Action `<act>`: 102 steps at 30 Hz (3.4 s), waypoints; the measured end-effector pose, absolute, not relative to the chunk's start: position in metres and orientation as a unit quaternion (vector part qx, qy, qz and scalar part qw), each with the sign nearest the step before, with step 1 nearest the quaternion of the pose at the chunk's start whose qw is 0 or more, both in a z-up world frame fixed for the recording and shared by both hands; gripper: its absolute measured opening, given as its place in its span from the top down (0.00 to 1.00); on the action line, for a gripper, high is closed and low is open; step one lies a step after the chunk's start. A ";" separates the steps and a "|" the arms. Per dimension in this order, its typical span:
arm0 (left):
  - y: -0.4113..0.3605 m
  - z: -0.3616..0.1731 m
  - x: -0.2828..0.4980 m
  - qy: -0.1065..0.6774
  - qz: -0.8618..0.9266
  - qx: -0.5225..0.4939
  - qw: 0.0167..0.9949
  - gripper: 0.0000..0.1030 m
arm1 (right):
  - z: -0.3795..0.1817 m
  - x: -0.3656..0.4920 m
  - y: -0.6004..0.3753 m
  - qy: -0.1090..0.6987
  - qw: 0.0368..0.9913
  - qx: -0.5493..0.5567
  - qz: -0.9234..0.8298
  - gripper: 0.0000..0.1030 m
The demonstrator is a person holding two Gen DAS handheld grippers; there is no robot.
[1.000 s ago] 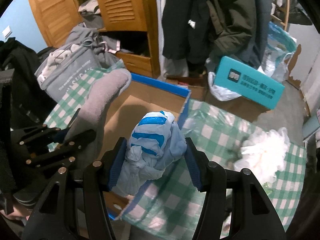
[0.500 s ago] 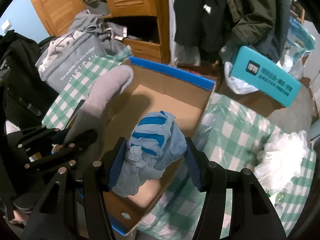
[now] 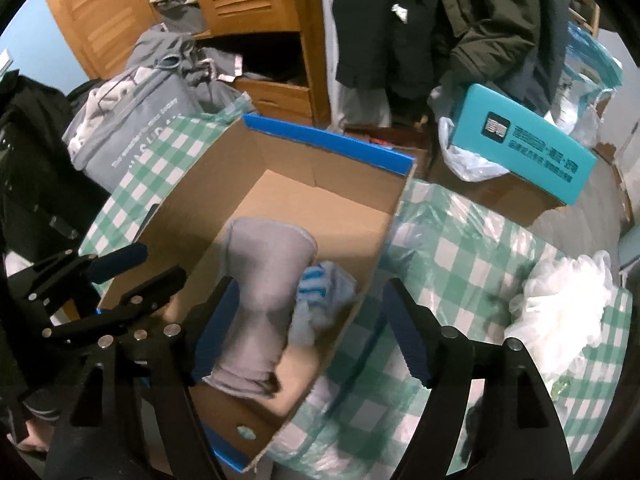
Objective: Organize soft objects
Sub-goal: 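Carry both socks into the cardboard box and open both grippers, then withdraw both tools from the box and move back to the pile, then grasp the light-green cloth with the right gripper while the left gripper grasps the black sock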
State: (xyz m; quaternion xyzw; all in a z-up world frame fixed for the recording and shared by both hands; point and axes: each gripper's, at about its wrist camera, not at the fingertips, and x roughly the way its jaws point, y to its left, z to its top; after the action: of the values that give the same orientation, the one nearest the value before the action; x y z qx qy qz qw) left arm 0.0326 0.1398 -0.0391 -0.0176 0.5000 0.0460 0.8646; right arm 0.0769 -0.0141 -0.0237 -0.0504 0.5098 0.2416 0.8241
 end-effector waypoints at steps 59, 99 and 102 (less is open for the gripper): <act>-0.042 -0.038 0.038 0.515 -0.106 0.066 0.848 0.43 | -0.040 0.033 -0.250 0.518 0.849 0.026 0.098 0.21; -0.127 -0.128 0.064 0.597 -0.168 0.080 0.780 0.36 | -0.153 0.043 -0.303 0.606 0.793 0.031 0.051 0.21; -0.131 -0.131 0.063 0.600 -0.173 0.083 0.777 0.32 | -0.160 0.041 -0.304 0.612 0.789 0.022 0.047 0.21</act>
State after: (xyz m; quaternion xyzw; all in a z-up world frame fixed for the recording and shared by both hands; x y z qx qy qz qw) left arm 0.0628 -0.1306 -0.1314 0.0827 0.5998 -0.1732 0.7768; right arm 0.0408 -0.3045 -0.1604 0.0222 0.6116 0.0473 0.7895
